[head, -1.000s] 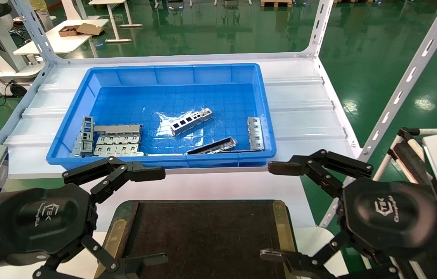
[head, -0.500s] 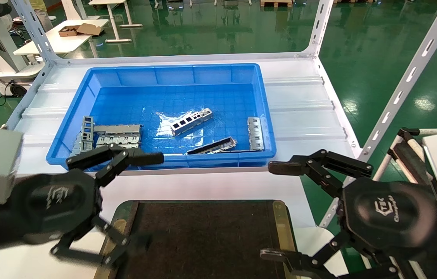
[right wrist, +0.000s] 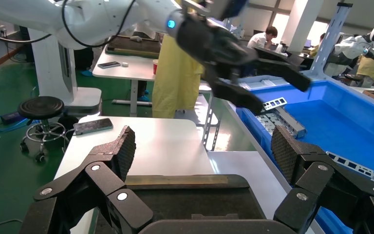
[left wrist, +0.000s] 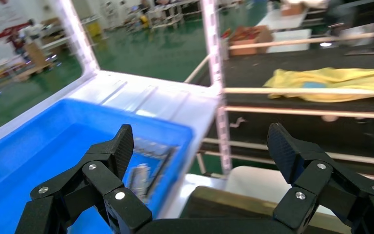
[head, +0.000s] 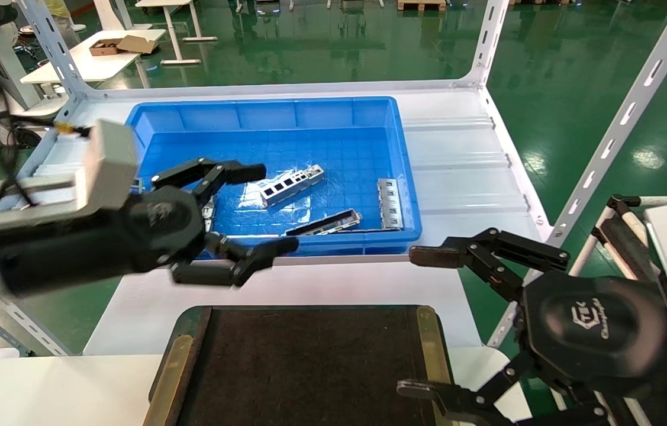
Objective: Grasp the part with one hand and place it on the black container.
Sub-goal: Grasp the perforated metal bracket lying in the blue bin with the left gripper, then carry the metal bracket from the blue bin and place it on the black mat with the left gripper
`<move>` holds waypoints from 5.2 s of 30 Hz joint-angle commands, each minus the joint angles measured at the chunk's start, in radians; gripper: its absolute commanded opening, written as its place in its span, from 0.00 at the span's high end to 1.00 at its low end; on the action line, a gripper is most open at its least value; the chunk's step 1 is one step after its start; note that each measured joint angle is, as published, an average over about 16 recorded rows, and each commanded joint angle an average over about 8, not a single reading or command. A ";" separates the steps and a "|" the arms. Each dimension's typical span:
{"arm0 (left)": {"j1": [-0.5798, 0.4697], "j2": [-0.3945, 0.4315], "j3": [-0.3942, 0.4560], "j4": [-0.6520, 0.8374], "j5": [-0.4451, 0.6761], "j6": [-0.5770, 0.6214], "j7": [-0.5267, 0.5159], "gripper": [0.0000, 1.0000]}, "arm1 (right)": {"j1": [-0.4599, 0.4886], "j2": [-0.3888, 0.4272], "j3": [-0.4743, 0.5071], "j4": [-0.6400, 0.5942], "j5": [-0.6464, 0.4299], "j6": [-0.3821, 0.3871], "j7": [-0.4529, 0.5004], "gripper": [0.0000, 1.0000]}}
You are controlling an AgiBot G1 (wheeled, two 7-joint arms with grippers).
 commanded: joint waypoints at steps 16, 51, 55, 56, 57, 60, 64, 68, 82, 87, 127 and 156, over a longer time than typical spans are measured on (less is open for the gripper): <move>-0.201 0.266 0.097 0.385 0.197 -0.154 0.099 0.00 | 0.000 0.000 0.000 0.000 0.000 0.000 0.000 0.00; -0.364 0.582 0.160 1.035 0.270 -0.486 0.343 1.00 | 0.000 0.000 -0.001 0.000 0.001 0.000 -0.001 1.00; -0.362 0.581 0.174 1.039 0.267 -0.497 0.332 1.00 | 0.000 0.000 -0.001 0.000 0.001 0.000 -0.001 1.00; -0.361 0.581 0.177 1.040 0.266 -0.499 0.329 1.00 | 0.000 0.000 -0.001 0.000 0.001 0.000 -0.001 1.00; -0.361 0.581 0.180 1.041 0.266 -0.502 0.327 1.00 | 0.000 0.000 -0.001 0.000 0.001 0.000 -0.001 1.00; -0.359 0.580 0.189 1.044 0.264 -0.506 0.322 1.00 | 0.000 0.000 -0.001 0.000 0.001 0.000 -0.001 1.00; -0.357 0.578 0.198 1.048 0.258 -0.507 0.318 1.00 | 0.000 0.000 -0.001 0.000 0.001 0.001 -0.001 1.00; -0.355 0.576 0.205 1.054 0.253 -0.505 0.316 1.00 | 0.000 0.001 -0.001 0.000 0.001 0.001 -0.001 1.00; -0.346 0.569 0.209 1.070 0.222 -0.490 0.321 1.00 | 0.000 0.001 -0.002 0.000 0.001 0.001 -0.001 1.00; -0.352 0.564 0.209 1.069 0.214 -0.473 0.332 1.00 | 0.000 0.001 -0.002 0.000 0.001 0.001 -0.001 1.00; -0.131 0.221 0.134 0.359 -0.029 0.193 0.133 1.00 | 0.001 0.001 -0.002 0.000 0.002 0.001 -0.001 1.00; 0.503 0.200 0.271 -0.108 0.275 -0.754 -0.500 1.00 | 0.001 0.001 -0.003 0.000 0.002 0.001 -0.001 1.00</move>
